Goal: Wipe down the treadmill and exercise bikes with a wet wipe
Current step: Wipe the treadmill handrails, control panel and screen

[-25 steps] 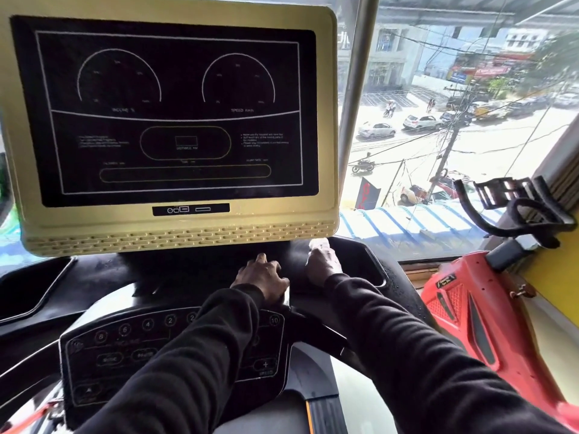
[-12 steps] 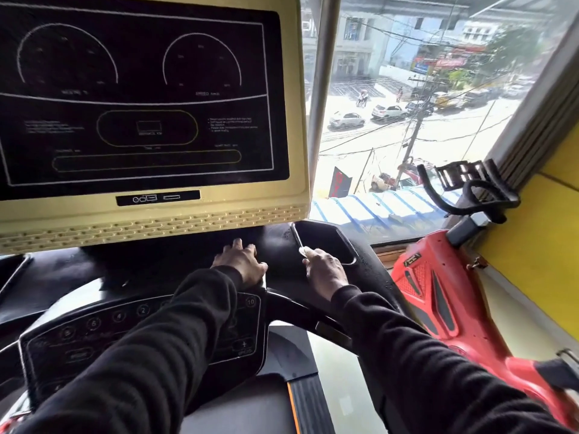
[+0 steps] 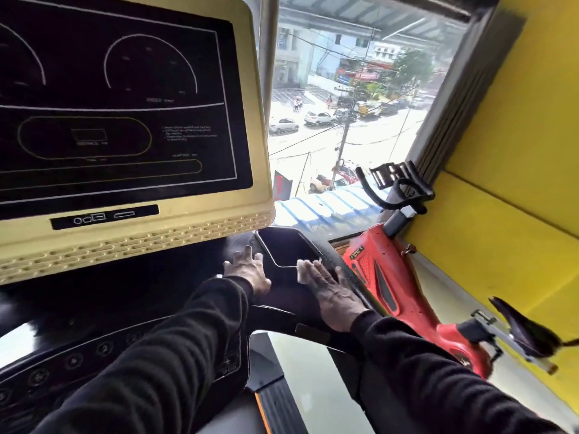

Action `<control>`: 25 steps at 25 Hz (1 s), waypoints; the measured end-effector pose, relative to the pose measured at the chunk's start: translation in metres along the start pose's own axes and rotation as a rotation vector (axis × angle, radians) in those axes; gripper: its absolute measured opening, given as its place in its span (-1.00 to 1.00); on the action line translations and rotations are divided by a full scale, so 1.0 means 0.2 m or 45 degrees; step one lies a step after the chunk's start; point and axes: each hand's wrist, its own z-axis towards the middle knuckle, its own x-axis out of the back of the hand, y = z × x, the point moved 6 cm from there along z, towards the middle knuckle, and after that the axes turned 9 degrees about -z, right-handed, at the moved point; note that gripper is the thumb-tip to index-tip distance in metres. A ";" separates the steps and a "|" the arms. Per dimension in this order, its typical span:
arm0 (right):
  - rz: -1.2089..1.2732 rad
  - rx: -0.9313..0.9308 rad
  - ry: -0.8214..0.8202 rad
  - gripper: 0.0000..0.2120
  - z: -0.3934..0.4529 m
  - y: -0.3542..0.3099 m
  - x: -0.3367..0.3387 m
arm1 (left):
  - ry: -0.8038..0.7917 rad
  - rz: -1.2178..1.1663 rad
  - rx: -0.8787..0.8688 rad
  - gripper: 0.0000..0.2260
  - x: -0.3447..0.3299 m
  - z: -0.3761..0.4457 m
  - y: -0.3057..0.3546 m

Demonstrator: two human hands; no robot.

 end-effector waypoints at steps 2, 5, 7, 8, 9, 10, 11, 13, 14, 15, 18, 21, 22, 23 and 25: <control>0.015 -0.152 -0.044 -0.11 0.00 0.00 0.01 | -0.006 0.019 0.002 -0.42 0.00 0.01 0.01; 0.113 -0.047 -0.130 -0.13 0.04 -0.13 0.03 | -0.019 0.056 -0.033 -0.43 -0.01 0.00 0.02; 0.050 0.016 -0.110 -0.14 0.02 -0.10 0.04 | -0.010 0.018 -0.041 -0.45 -0.01 0.00 0.01; 0.010 -0.034 -0.090 -0.14 0.00 -0.05 0.02 | -0.003 0.003 -0.044 -0.45 -0.01 0.00 0.01; -0.032 -0.122 -0.058 -0.16 -0.02 0.00 0.01 | 0.004 -0.006 -0.048 -0.46 -0.01 0.00 0.00; -0.063 -0.214 -0.031 -0.18 -0.03 0.02 0.02 | 0.012 -0.018 -0.050 -0.46 -0.01 0.01 0.00; -0.044 -0.274 -0.026 -0.22 -0.01 0.01 0.04 | 0.019 -0.025 -0.050 -0.47 -0.01 0.02 0.00; 0.075 -0.264 -0.028 -0.31 0.11 -0.10 0.11 | 0.033 -0.025 -0.050 -0.46 -0.01 0.01 0.00; 0.105 -0.234 -0.053 -0.34 0.17 -0.17 0.13 | 0.041 -0.028 -0.054 -0.43 -0.01 0.01 0.00; 0.115 -0.212 -0.094 -0.34 0.22 -0.23 0.14 | 0.041 -0.035 -0.066 -0.38 -0.02 0.01 0.00; 0.091 -0.185 -0.107 -0.32 0.26 -0.29 0.13 | 0.019 -0.028 -0.144 -0.26 -0.03 0.01 0.01; 0.157 -0.142 -0.011 -0.28 0.14 -0.19 0.10 | -0.055 -0.015 -0.156 -0.30 -0.03 0.03 0.02; 0.163 -0.144 -0.006 -0.24 0.09 -0.14 0.08 | -0.077 -0.012 -0.145 -0.31 -0.04 0.04 0.03; 0.144 -0.158 -0.005 -0.21 0.04 -0.10 0.05 | -0.087 -0.018 -0.135 -0.30 -0.04 0.04 0.03; 0.071 -0.227 -0.012 -0.19 -0.04 -0.02 -0.01 | -0.070 -0.063 -0.109 -0.24 -0.05 0.07 0.05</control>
